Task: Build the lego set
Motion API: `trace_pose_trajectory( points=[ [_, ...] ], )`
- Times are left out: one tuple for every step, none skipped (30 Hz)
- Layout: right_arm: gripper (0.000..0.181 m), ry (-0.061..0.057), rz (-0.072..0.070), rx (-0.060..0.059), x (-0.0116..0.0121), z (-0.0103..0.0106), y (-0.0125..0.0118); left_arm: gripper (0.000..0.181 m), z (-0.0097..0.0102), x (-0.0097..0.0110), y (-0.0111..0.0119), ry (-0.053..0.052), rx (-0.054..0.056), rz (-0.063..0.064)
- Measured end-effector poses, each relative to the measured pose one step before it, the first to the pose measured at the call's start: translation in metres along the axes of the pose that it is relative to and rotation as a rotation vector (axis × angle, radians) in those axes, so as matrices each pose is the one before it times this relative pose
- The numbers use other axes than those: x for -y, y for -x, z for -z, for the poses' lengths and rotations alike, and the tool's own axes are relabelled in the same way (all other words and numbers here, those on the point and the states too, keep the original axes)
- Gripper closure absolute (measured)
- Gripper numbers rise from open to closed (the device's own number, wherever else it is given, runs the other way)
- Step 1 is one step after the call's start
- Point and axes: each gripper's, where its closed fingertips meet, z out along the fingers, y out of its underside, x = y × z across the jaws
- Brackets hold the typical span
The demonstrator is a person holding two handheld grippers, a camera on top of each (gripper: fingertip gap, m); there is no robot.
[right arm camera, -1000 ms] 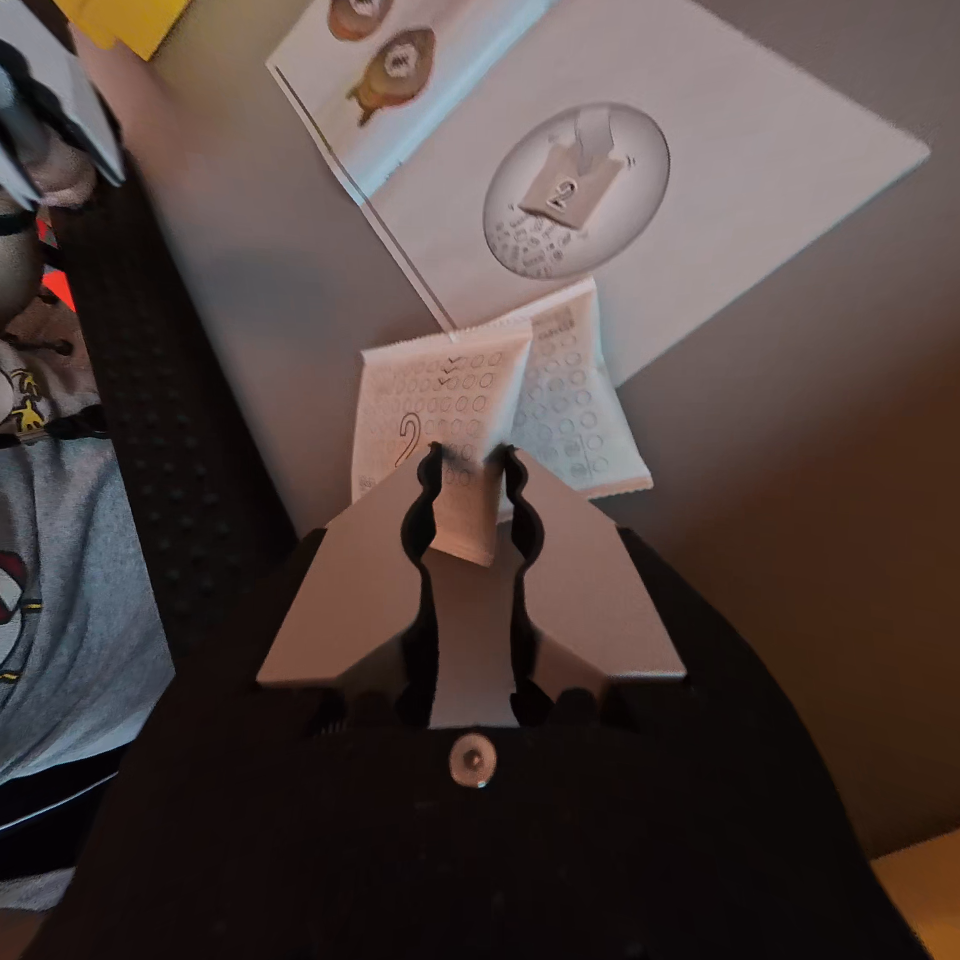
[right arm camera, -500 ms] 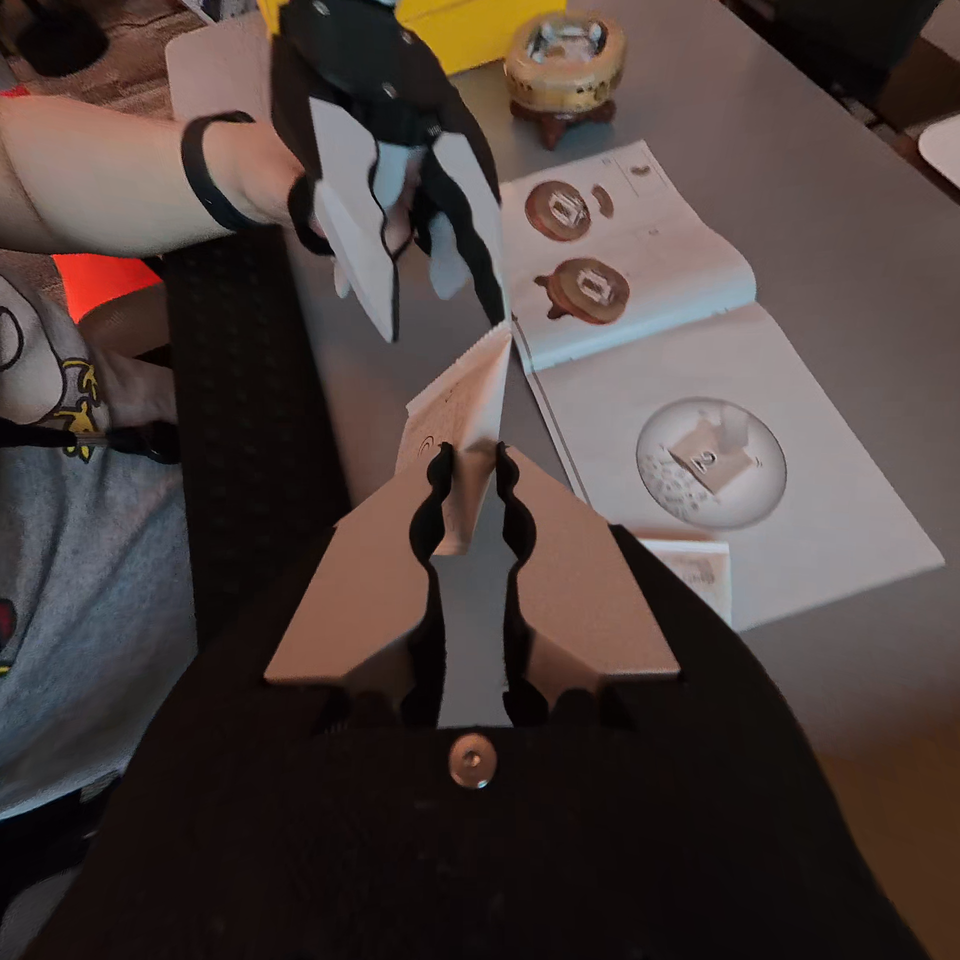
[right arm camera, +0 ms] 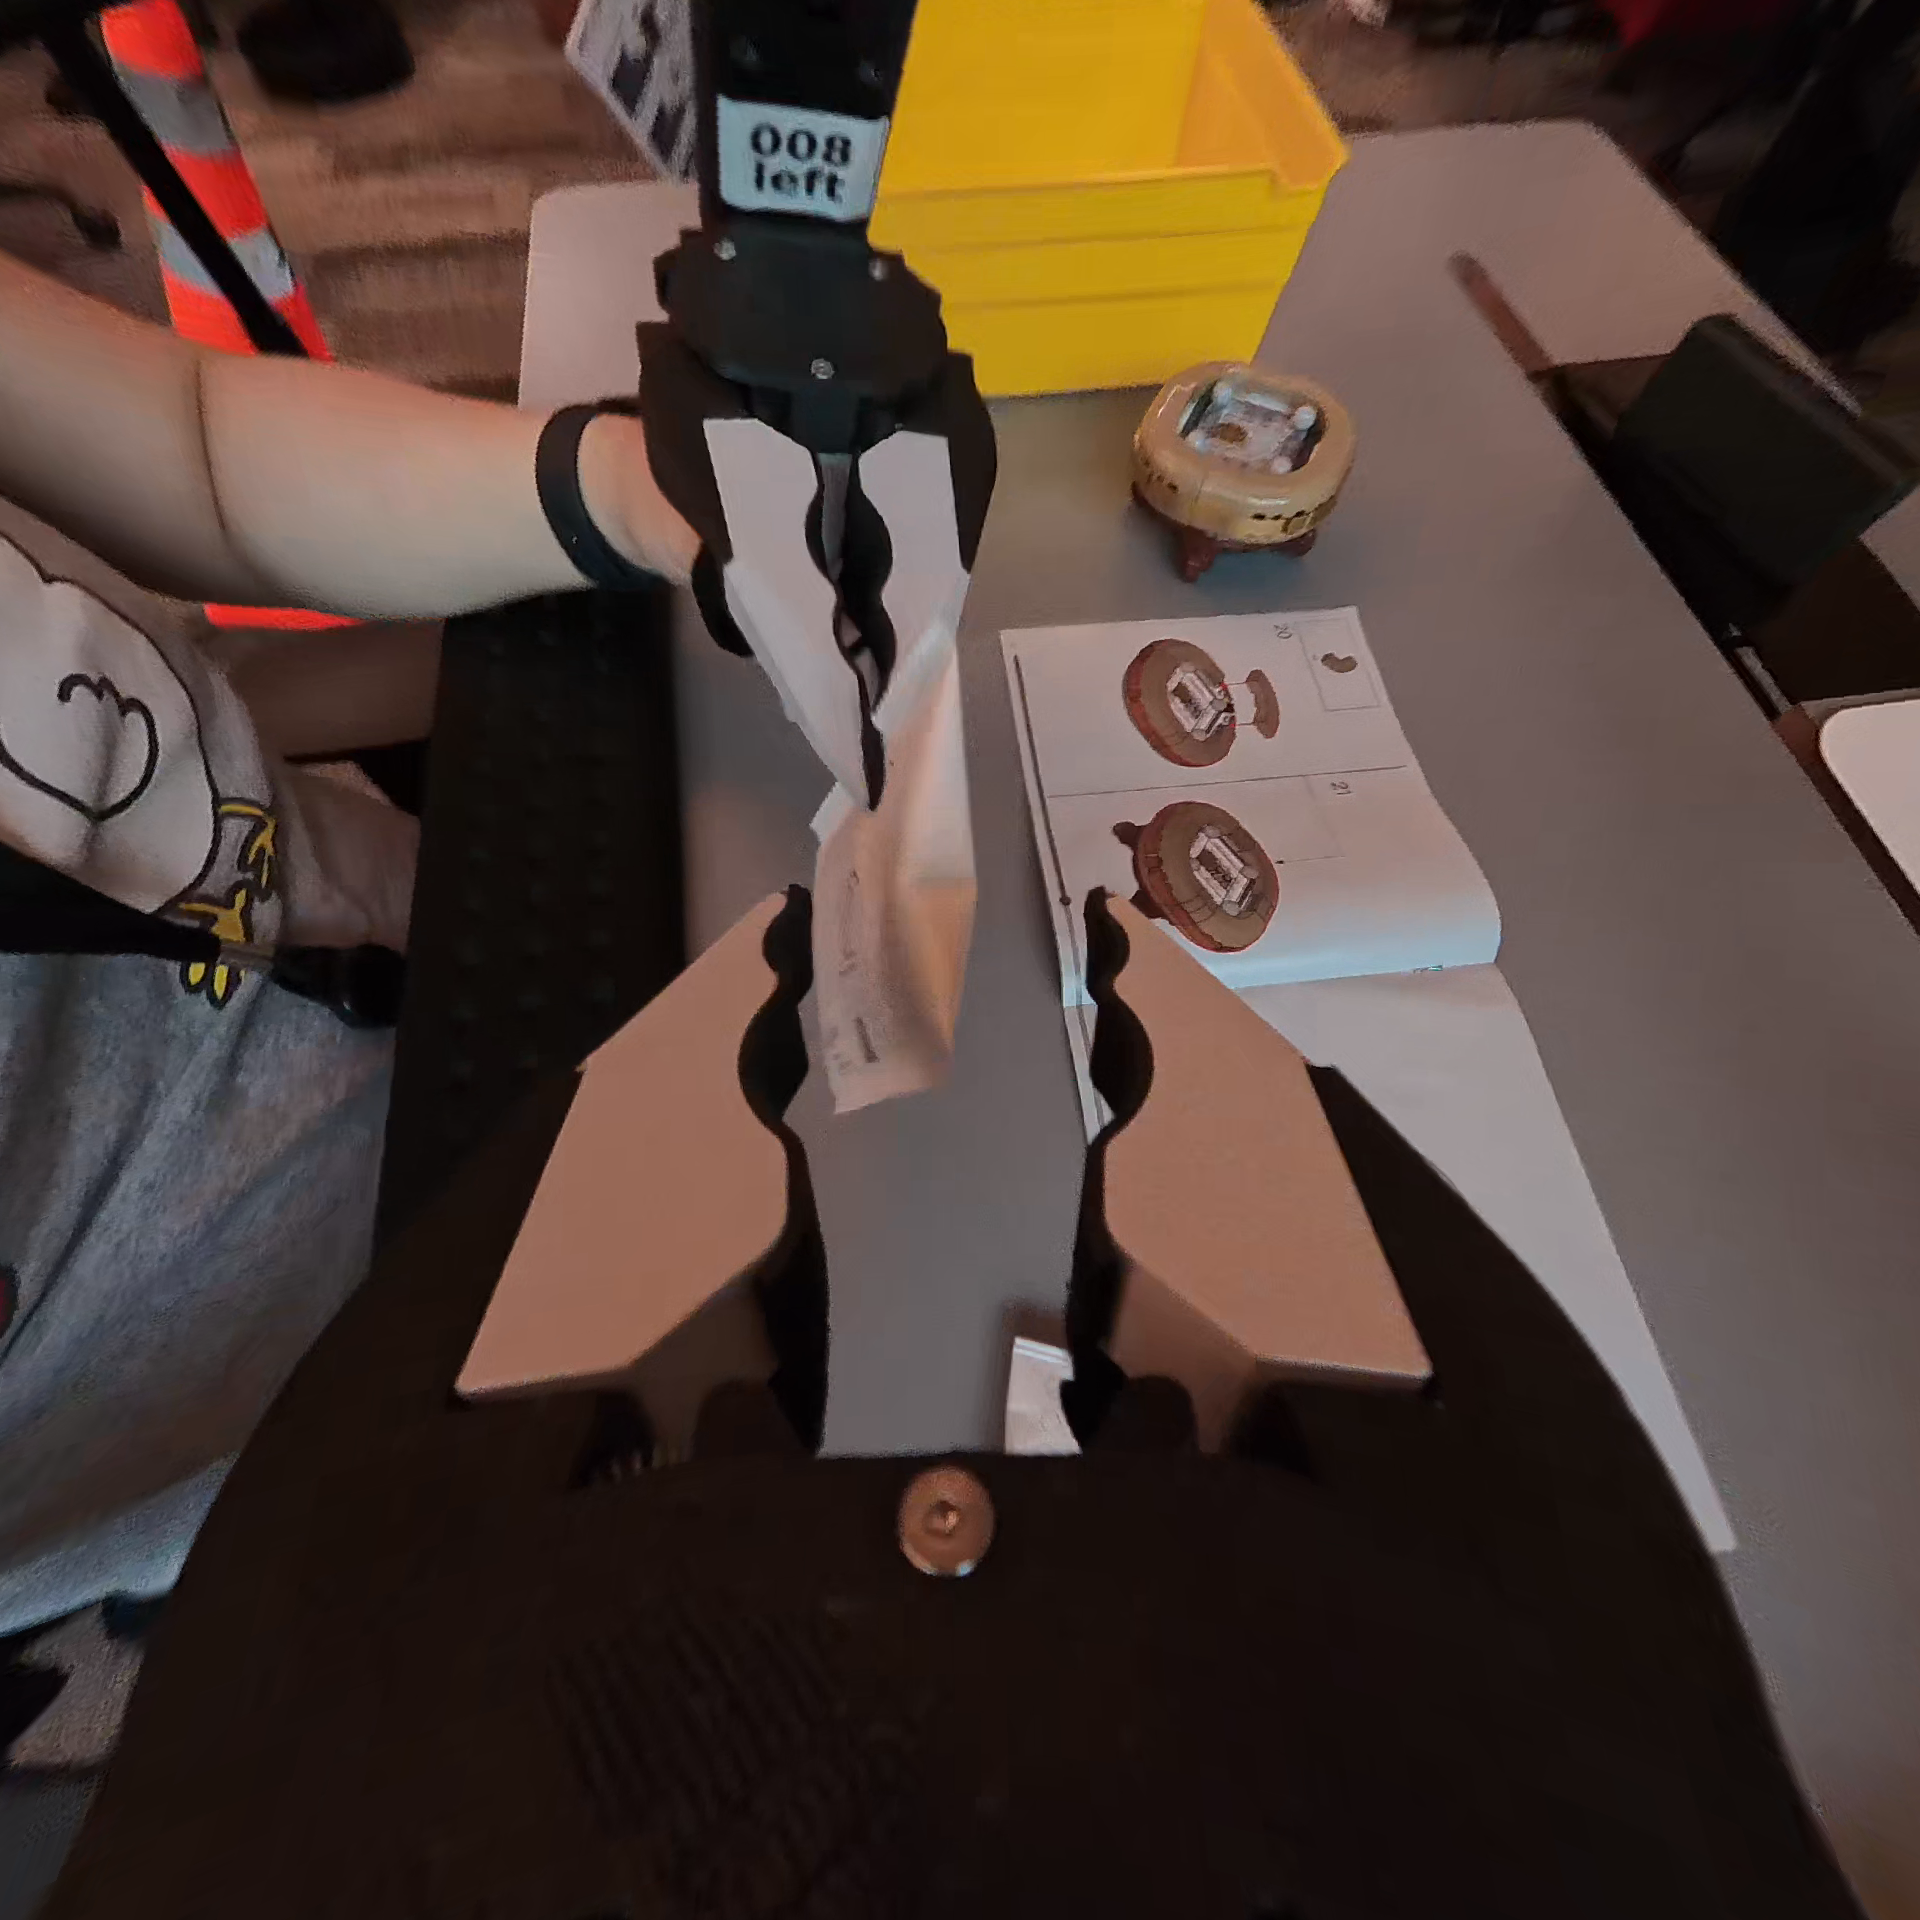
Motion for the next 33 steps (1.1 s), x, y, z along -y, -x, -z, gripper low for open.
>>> trace_pose_trajectory(
  points=[
    [0.131,0.0390,0.0103,0.0208,0.00309,-0.00195,0.00301,0.181,-0.00025,-0.00590,0.00152,0.0485,0.0323,-0.0404],
    [0.133,0.0504,0.0055,0.0324,0.00046,-0.00323,0.00498,0.181,-0.00062,-0.00294,-0.00081,0.0222,0.0184,-0.0309],
    [0.132,0.0668,-0.0005,0.0256,-0.00303,-0.00454,0.00362,0.181,-0.00030,0.00102,-0.00366,-0.0059,-0.0054,-0.0174],
    [0.135,0.0766,0.0021,0.0077,-0.00556,-0.00505,0.00023,0.181,-0.00005,0.00214,-0.00473,-0.0103,-0.0194,-0.0030],
    [0.141,0.0710,0.0057,0.0100,-0.00624,-0.00546,0.00051,0.181,-0.00002,0.00070,-0.00199,0.0008,-0.0097,0.0036],
    [0.155,0.0496,0.0092,0.0310,-0.00325,-0.00477,0.00400,0.181,0.00022,-0.00120,0.00074,0.0113,0.0036,0.0021],
    [0.166,0.0191,0.0035,0.0475,0.00075,-0.00325,0.00685,0.181,0.00018,-0.00346,0.00170,0.0212,0.0090,-0.0084],
    [0.166,0.0103,-0.0139,0.0201,0.00018,-0.00270,0.00272,0.181,0.00089,-0.00269,0.00031,0.0146,0.0025,-0.0139],
    [0.166,0.0181,-0.0121,0.0075,-0.00180,-0.00215,0.00025,0.181,0.00107,-0.00058,-0.00033,0.0045,0.0008,-0.0059],
    [0.166,0.0132,-0.0102,-0.0030,-0.00145,-0.00129,-0.00198,0.181,0.00067,-0.00046,0.00102,0.0030,0.0082,-0.0025],
    [0.166,-0.0094,-0.0083,0.0038,0.00112,-0.00032,-0.00192,0.180,0.00078,0.00022,0.00301,-0.0045,0.0193,-0.0050],
    [0.166,-0.0189,-0.0153,0.0136,0.00150,0.00097,-0.00186,0.180,0.00155,0.00275,0.00338,-0.0242,0.0191,0.0067],
    [0.167,-0.0195,-0.0253,0.0219,0.00126,0.00307,-0.00194,0.177,0.00264,0.00438,0.00433,-0.0341,0.0195,0.0227],
    [0.166,-0.0270,-0.0354,0.0275,0.00208,0.00487,-0.00131,0.165,0.00315,0.00531,0.00483,-0.0358,0.0159,0.0291],
    [0.166,-0.0408,-0.0378,0.0296,0.00492,0.00584,-0.00029,0.153,0.00275,0.00484,0.00214,-0.0312,-0.0066,0.0356],
    [0.167,-0.0525,-0.0305,0.0273,0.00775,0.00550,0.00060,0.151,0.00202,0.00196,-0.00093,-0.0148,-0.0289,0.0388],
    [0.167,-0.0375,-0.0187,0.0225,0.00588,0.00334,0.00157,0.152,0.00085,-0.00191,-0.00071,0.0074,-0.0266,0.0398],
    [0.167,-0.0072,-0.0030,-0.0015,0.00191,0.00057,-0.00065,0.155,0.00061,-0.00252,0.00139,0.0125,-0.0098,0.0328],
    [0.167,0.0044,0.0106,-0.0262,-0.00002,-0.00138,-0.00320,0.172,0.00114,0.00086,0.00015,-0.0096,-0.0109,0.0163],
    [0.167,0.0098,0.0175,-0.0267,-0.00040,-0.00237,-0.00227,0.180,0.00131,0.00287,-0.00228,-0.0247,-0.0210,0.0083],
    [0.167,-0.0019,0.0144,-0.0059,0.00193,-0.00204,0.00157,0.180,0.00110,0.00121,0.00084,-0.0100,-0.0007,0.0078],
    [0.167,0.0019,0.0090,-0.0035,0.00186,-0.00137,0.00206,0.177,0.00088,0.00034,-0.00003,-0.0023,-0.0072,0.0075],
    [0.167,0.0091,0.0115,-0.0179,0.00194,-0.00065,0.00022,0.164,0.00004,0.00110,0.00055,-0.0072,-0.0013,0.0112],
    [0.167,0.0076,0.0204,-0.0279,0.00243,-0.00013,-0.00046,0.149,-0.00064,0.00092,0.00066,-0.0066,0.0041,0.0079],
    [0.167,0.0122,0.0238,-0.0188,0.00219,0.00020,0.00094,0.164,-0.00031,-0.00098,-0.00302,0.0085,-0.0136,-0.0112],
    [0.167,0.0093,0.0171,-0.0114,0.00306,0.00053,0.00156,0.179,0.00000,-0.00099,-0.00346,0.0108,-0.0081,-0.0293],
    [0.167,0.0037,0.0052,-0.0116,0.00411,0.00092,0.00065,0.180,0.00039,0.00100,0.00011,0.0032,0.0233,-0.0358],
    [0.164,-0.0042,0.0042,-0.0073,0.00481,0.00176,0.00099,0.181,0.00165,0.00313,-0.00054,-0.0082,0.0223,-0.0407],
    [0.144,-0.0084,0.0077,0.0037,0.00483,0.00280,0.00287,0.181,0.00265,0.00456,0.00028,-0.0180,0.0244,-0.0351],
    [0.126,-0.0010,0.0097,-0.0086,0.00345,0.00435,0.00080,0.181,0.00313,0.00522,0.00121,-0.0250,0.0209,-0.0197],
    [0.120,0.0039,0.0169,-0.0346,0.00124,0.00612,-0.00350,0.181,0.00348,0.00564,0.00184,-0.0303,0.0161,-0.0045],
    [0.124,-0.0078,0.0211,-0.0473,0.00133,0.00744,-0.00587,0.181,0.00388,0.00625,0.00138,-0.0347,0.0072,0.0022],
    [0.134,-0.0298,0.0211,-0.0397,0.00326,0.00794,-0.00519,0.181,0.00419,0.00666,0.00030,-0.0372,0.0007,-0.0014]
  ],
)
